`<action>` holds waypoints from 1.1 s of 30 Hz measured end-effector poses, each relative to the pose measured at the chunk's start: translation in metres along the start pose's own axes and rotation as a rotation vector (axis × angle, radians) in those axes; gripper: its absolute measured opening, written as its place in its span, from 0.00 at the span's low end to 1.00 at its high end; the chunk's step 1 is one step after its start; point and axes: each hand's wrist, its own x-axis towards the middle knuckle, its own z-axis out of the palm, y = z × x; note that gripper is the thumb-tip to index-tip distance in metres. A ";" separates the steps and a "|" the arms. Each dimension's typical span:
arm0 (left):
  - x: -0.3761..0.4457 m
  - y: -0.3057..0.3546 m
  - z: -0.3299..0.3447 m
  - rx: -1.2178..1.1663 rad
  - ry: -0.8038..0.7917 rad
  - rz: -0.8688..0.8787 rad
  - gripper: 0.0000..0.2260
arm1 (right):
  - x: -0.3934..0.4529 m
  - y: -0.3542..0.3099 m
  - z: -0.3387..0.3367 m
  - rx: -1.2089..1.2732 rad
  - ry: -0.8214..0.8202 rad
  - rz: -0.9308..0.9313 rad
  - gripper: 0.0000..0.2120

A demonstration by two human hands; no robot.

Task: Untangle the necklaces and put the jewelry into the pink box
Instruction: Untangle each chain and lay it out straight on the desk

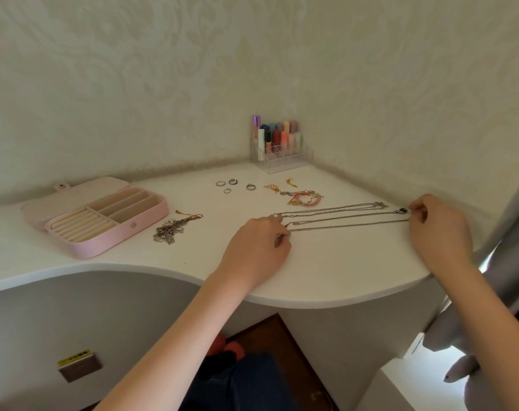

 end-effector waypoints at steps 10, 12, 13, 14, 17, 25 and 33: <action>-0.012 -0.053 -0.053 0.268 0.285 -0.305 0.15 | -0.021 -0.116 0.023 0.347 -0.395 -0.504 0.11; -0.017 -0.071 -0.066 0.432 0.242 -0.384 0.12 | -0.028 -0.160 0.036 0.366 -0.543 -0.625 0.11; -0.020 -0.077 -0.071 0.496 0.226 -0.406 0.10 | -0.032 -0.182 0.044 0.346 -0.603 -0.696 0.10; -0.023 -0.082 -0.075 0.540 0.216 -0.431 0.10 | -0.034 -0.201 0.052 0.310 -0.657 -0.763 0.11; -0.030 -0.097 -0.090 0.539 0.263 -0.447 0.08 | -0.043 -0.247 0.074 0.267 -0.775 -0.848 0.14; -0.014 -0.129 -0.108 -0.250 0.494 -0.376 0.04 | -0.072 -0.284 0.103 0.908 -0.928 -0.472 0.14; 0.005 -0.121 -0.088 -0.937 0.545 -0.381 0.02 | -0.059 -0.281 0.111 1.043 -0.831 -0.217 0.03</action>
